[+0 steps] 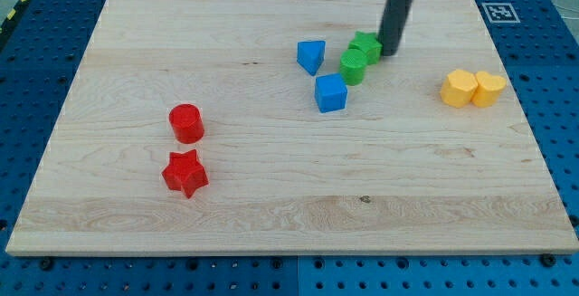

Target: Move the green star above to the red circle

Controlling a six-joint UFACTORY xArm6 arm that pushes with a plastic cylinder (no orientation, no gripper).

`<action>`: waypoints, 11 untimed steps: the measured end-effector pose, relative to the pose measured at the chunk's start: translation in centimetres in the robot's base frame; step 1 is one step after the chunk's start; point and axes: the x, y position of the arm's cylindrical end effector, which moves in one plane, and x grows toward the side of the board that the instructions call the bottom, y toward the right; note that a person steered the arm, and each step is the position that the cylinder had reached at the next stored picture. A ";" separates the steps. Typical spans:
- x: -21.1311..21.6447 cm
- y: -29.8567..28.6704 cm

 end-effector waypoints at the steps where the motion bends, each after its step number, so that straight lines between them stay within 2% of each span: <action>1: -0.8 -1.4; 2: -0.8 1.0; 4: 2.6 1.0; 5: 2.7 -3.7; 6: 0.7 -7.0; 8: -6.6 -11.6; 9: -8.1 -16.9; 11: -10.3 -23.3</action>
